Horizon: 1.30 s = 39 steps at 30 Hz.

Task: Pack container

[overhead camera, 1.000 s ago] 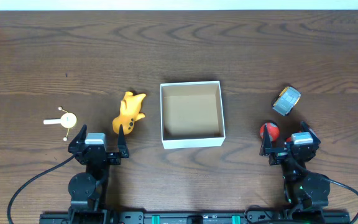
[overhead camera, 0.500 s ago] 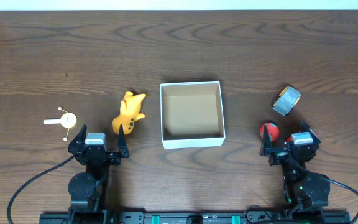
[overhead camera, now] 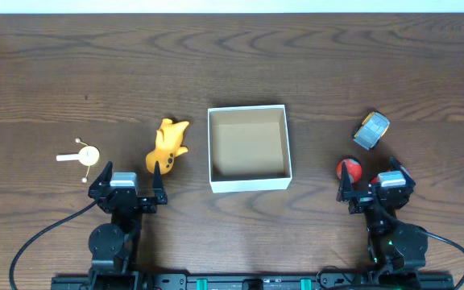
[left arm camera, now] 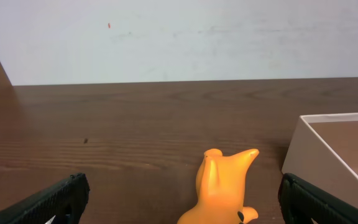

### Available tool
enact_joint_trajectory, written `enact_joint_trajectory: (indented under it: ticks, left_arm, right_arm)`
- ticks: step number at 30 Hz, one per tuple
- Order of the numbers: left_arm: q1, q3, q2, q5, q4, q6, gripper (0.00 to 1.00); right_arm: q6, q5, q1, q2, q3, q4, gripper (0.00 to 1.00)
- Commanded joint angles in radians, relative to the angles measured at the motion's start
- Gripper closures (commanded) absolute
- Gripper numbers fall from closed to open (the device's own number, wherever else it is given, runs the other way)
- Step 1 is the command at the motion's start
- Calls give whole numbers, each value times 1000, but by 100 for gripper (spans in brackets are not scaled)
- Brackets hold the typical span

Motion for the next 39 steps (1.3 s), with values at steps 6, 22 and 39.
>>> enact_joint_trajectory:
  ticks: [6, 22, 39]
  left_arm:
    - [4, -16, -5, -16, -43, 10, 2]
    - [4, -14, -5, -16, -40, -164, 2]
    - [4, 576, 521, 66, -456, -255, 2]
  right_arm:
    - [-16, -3, 8, -6, -4, -2, 1]
    - [167, -11, 8, -2, -3, -4, 1]
    - [290, 79, -86, 601, 738, -634, 1]
